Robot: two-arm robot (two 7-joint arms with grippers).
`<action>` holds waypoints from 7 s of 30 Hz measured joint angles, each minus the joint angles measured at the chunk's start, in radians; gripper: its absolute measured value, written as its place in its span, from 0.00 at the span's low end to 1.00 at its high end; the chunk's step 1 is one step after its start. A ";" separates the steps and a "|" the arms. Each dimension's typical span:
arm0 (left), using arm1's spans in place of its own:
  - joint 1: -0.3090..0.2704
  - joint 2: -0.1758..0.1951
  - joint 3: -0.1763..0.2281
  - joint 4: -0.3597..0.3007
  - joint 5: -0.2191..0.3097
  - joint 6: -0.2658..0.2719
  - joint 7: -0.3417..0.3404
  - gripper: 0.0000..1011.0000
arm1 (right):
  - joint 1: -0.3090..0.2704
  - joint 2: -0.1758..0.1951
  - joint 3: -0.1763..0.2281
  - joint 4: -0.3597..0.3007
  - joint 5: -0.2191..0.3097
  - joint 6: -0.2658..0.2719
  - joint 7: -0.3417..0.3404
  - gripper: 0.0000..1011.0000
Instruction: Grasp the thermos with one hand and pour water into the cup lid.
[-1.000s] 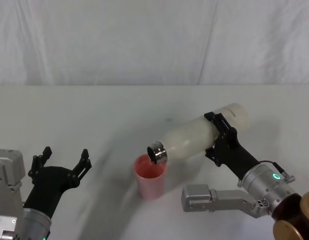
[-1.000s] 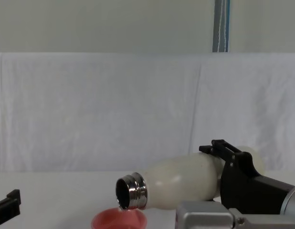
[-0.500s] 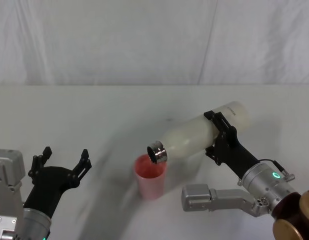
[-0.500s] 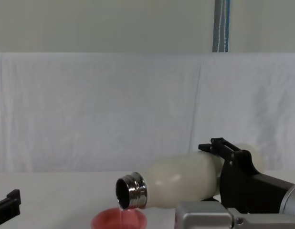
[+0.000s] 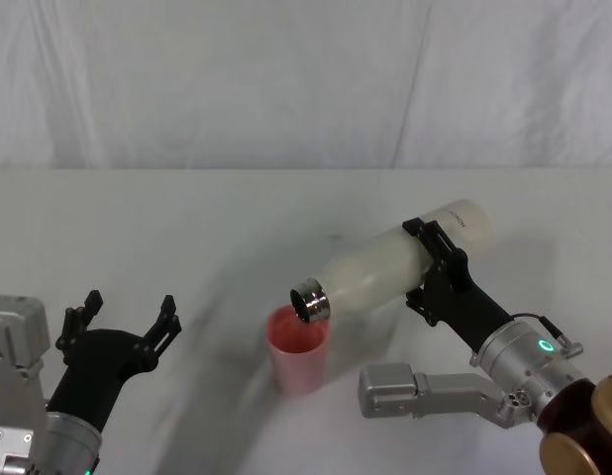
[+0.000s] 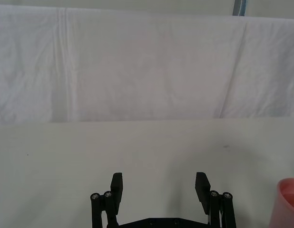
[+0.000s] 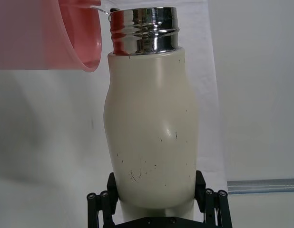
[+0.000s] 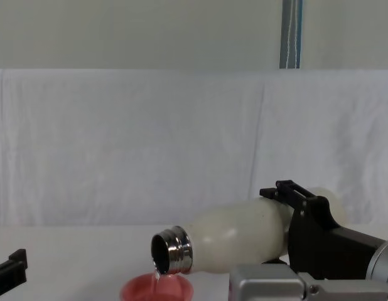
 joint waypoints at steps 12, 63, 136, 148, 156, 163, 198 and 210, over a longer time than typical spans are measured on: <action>0.000 0.000 0.000 0.000 0.000 0.000 0.000 0.99 | 0.004 -0.001 -0.002 0.001 0.001 -0.001 0.001 0.95; 0.000 0.000 0.000 0.000 0.000 0.000 0.000 0.99 | 0.006 0.004 0.003 0.003 0.003 0.000 0.002 0.95; 0.000 0.000 0.000 0.000 0.000 0.000 0.000 0.99 | 0.003 0.006 0.012 0.007 0.011 -0.001 -0.006 0.95; 0.000 0.000 0.000 0.000 0.000 0.000 0.000 0.99 | -0.012 -0.006 0.043 -0.018 0.099 -0.036 0.026 0.95; 0.000 0.000 0.000 0.000 0.000 0.000 0.000 0.99 | -0.038 -0.033 0.111 -0.040 0.293 -0.088 0.097 0.95; 0.000 0.000 0.000 0.000 0.000 0.000 0.000 0.99 | -0.065 -0.064 0.180 -0.058 0.478 -0.115 0.163 0.95; 0.000 0.000 0.000 0.000 0.000 0.000 0.000 0.99 | -0.186 -0.178 0.425 -0.080 1.262 0.062 0.316 0.95; 0.000 0.000 0.000 0.000 0.000 0.000 0.000 0.99 | -0.150 -0.183 0.406 -0.002 1.284 0.070 0.287 0.95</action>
